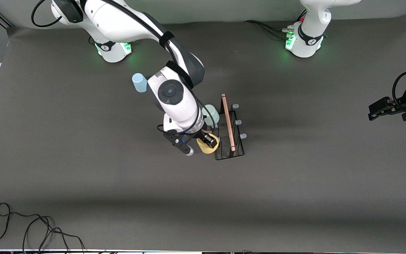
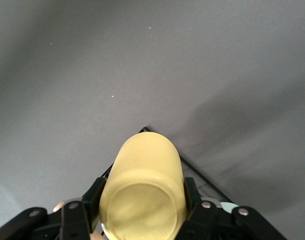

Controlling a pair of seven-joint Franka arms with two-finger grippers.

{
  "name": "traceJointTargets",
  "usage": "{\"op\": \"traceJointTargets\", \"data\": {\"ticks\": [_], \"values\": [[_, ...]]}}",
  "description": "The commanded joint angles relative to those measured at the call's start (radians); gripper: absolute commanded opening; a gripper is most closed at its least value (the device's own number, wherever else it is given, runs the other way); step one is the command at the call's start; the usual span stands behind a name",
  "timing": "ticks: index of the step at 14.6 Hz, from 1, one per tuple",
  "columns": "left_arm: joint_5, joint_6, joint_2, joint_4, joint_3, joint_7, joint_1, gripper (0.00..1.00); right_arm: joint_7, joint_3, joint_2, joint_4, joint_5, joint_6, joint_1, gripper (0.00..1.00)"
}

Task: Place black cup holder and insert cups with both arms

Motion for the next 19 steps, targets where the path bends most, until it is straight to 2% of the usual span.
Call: {"op": "traceJointTargets", "data": {"ticks": [1, 17, 18, 19], "values": [[0.011, -0.016, -0.006, 0.001, 0.006, -0.013, -0.013, 1.00, 0.033, -0.012, 0.013, 0.047, -0.016, -0.002, 0.009, 0.00], [0.011, -0.016, -0.006, 0.001, 0.006, -0.013, -0.013, 1.00, 0.065, -0.012, 0.079, 0.070, -0.025, 0.024, 0.039, 0.00], [0.011, -0.016, -0.006, 0.001, 0.006, -0.013, -0.013, 1.00, 0.065, -0.012, 0.079, 0.069, -0.025, 0.029, 0.039, 0.34], [0.011, -0.016, -0.006, 0.001, 0.007, -0.013, -0.013, 1.00, 0.065, -0.012, 0.079, 0.067, -0.025, 0.029, 0.039, 0.59]]}}
